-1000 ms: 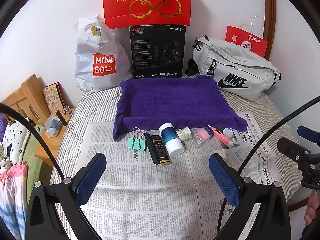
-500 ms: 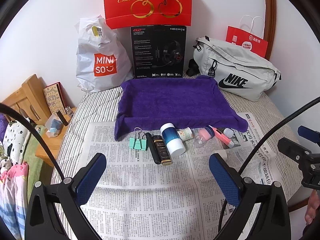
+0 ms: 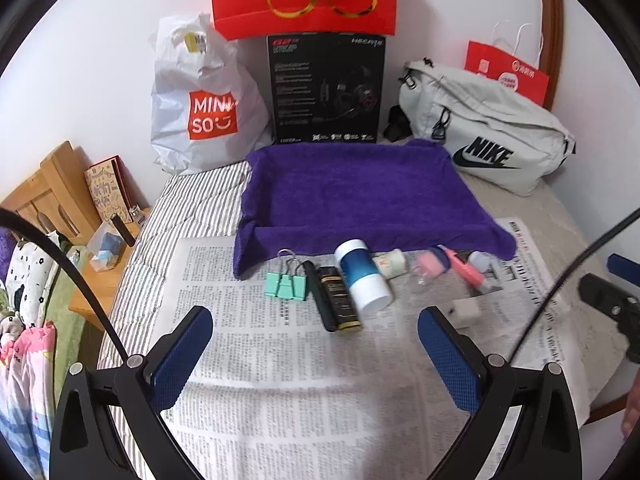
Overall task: Organize rigid objects
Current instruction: 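Reach the left gripper to the mint-green binder clip and close on it, then lift the binder clip with the left gripper while the right gripper grasps the white USB light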
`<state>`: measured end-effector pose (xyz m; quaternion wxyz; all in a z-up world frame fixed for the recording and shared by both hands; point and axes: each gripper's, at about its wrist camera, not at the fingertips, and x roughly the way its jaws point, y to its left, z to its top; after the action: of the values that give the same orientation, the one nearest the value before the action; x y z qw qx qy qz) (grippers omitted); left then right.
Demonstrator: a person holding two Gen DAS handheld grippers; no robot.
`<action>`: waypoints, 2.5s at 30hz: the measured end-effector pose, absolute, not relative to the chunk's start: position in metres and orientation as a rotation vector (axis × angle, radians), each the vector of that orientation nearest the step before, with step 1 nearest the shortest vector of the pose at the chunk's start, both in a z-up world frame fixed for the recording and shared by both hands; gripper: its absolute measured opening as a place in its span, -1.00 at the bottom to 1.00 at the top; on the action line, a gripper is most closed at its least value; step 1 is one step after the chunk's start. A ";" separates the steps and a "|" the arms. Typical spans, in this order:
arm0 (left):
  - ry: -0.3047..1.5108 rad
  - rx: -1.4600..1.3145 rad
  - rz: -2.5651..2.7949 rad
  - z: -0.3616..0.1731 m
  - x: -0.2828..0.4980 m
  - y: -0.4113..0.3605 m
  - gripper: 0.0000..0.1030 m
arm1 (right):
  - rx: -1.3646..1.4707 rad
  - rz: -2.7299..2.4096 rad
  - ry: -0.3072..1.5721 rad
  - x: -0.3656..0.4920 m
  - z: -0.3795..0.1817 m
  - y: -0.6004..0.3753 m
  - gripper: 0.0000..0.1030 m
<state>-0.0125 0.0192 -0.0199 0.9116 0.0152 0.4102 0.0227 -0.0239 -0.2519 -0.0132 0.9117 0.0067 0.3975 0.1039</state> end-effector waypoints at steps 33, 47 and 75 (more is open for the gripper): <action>0.970 0.045 -0.060 -0.124 0.083 0.064 0.07 | 0.021 0.172 1.022 0.047 -0.096 -0.253 1.00; 0.982 0.050 -0.057 -0.119 0.059 0.066 -0.24 | 0.048 0.158 0.993 0.056 -0.103 -0.269 0.99; 0.947 0.046 -0.047 -0.120 0.047 0.066 -0.24 | -0.029 0.229 0.962 0.111 -0.129 -0.237 -0.30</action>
<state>0.0466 0.0661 -0.1195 0.8895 0.0224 0.4559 -0.0227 0.1110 -0.2366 -0.1291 0.8802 -0.0141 0.4615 0.1098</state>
